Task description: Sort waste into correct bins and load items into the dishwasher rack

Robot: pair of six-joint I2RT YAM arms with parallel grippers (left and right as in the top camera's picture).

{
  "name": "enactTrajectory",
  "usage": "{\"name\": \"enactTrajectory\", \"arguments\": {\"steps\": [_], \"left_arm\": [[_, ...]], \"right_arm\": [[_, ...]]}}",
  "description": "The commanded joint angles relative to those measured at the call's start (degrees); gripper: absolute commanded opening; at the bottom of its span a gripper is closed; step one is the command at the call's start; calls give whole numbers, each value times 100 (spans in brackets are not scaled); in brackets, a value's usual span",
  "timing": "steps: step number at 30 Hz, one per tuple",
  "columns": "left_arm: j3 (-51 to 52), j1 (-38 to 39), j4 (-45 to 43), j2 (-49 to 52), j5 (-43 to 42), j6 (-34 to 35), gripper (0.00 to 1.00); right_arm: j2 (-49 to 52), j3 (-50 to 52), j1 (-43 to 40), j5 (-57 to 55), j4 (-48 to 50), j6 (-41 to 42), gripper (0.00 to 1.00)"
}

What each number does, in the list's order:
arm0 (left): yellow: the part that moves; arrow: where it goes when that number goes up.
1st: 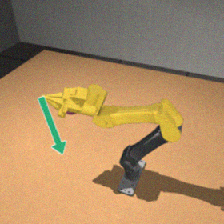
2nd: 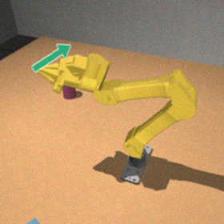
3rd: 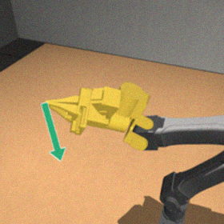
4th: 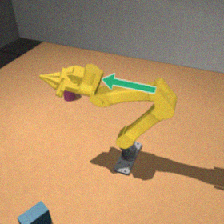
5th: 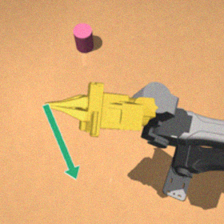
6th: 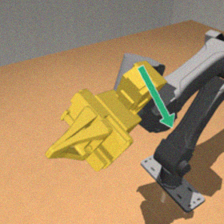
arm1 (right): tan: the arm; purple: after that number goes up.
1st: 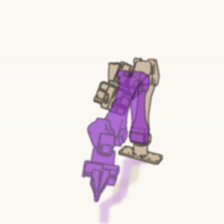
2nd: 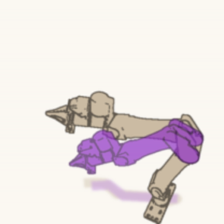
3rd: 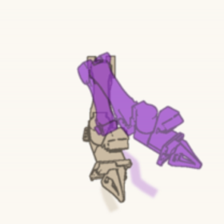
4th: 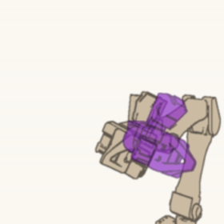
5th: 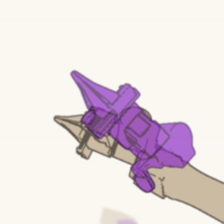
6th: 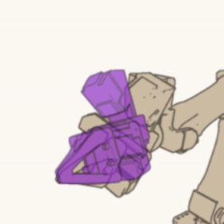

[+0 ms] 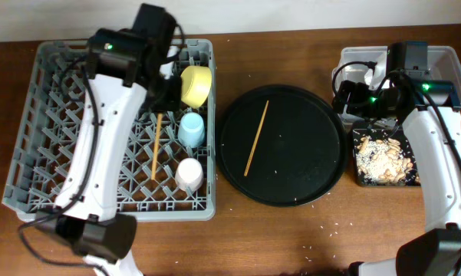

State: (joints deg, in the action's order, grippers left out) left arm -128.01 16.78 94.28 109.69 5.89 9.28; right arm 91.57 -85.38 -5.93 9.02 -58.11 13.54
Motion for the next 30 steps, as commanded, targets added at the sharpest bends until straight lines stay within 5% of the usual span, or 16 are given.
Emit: {"name": "enactTrajectory", "arguments": {"steps": [1,13,16,25,30], "left_arm": [[1421,-195,-664,-42,114,133,1],[3735,-656,-3139,-42,398,-125,1],[3757,-608,-3265,-44,310,-138,44],[3320,11,-3093,-291,-715,-225,47],[3228,975,-3799,-337,-953,-48,46]], "right_arm": [[-173,-114,-11,-70,2,28,98],[-173,-114,-9,-70,2,28,98],[-173,-114,-9,-70,2,31,98],[-173,-114,-9,-70,2,28,98],[-173,-114,-9,-70,2,28,99]]}}
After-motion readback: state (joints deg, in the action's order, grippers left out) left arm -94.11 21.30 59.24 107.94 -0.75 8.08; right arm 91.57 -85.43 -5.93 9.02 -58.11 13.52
